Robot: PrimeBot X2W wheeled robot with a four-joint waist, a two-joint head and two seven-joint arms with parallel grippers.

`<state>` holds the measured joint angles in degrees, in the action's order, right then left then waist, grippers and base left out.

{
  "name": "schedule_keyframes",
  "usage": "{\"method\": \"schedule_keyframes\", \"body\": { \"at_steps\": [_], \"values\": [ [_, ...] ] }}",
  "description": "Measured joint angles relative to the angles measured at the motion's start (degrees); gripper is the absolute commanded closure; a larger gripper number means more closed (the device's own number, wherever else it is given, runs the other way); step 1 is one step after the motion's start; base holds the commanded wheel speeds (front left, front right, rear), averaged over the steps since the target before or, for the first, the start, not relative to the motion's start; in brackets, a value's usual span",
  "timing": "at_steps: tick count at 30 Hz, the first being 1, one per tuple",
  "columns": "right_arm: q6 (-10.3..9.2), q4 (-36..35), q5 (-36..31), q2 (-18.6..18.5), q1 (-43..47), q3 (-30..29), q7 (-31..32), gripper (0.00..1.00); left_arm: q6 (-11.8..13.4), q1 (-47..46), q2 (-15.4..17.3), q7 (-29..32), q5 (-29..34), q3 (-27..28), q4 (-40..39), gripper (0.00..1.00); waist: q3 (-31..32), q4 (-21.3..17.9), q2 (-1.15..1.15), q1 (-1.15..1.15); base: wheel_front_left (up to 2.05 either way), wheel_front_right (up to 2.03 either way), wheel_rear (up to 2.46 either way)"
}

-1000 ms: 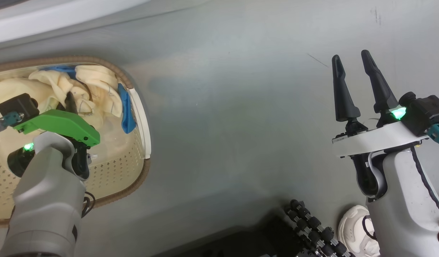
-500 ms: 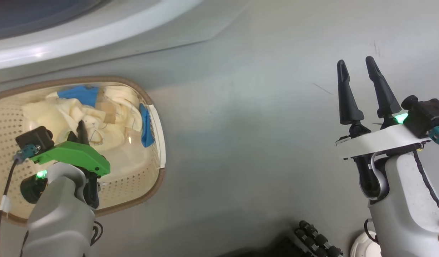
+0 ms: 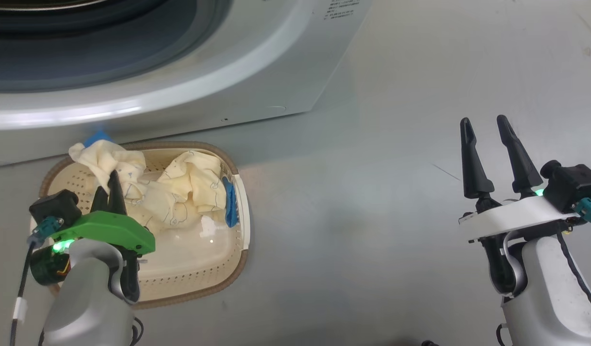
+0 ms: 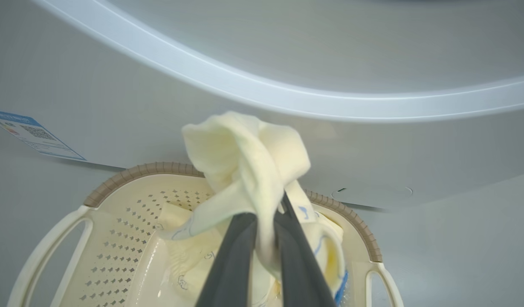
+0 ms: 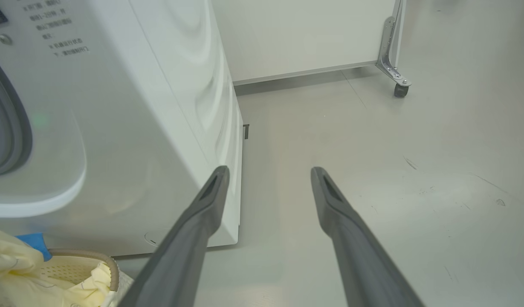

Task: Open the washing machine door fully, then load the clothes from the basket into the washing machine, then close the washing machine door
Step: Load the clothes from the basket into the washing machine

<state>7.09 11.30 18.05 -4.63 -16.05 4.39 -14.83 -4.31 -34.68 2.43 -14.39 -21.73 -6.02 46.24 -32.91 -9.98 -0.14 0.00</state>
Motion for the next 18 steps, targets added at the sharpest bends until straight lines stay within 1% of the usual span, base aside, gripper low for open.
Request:
{"method": "schedule_keyframes", "body": {
  "at_steps": [11,18],
  "values": [
    [0.0,1.35,0.01,-0.29,5.61,-0.52,0.0,0.0,1.47,9.31,-0.35,0.0,2.86,1.02,-10.58,1.0,9.13,2.64,0.0,0.0,0.0,0.0,0.0],
    [0.0,1.96,0.0,-0.56,9.48,-0.6,0.0,0.0,1.65,15.76,-0.52,0.0,3.82,0.59,-15.04,1.0,15.04,3.97,0.0,0.0,0.0,0.0,0.0]
  ]
}}
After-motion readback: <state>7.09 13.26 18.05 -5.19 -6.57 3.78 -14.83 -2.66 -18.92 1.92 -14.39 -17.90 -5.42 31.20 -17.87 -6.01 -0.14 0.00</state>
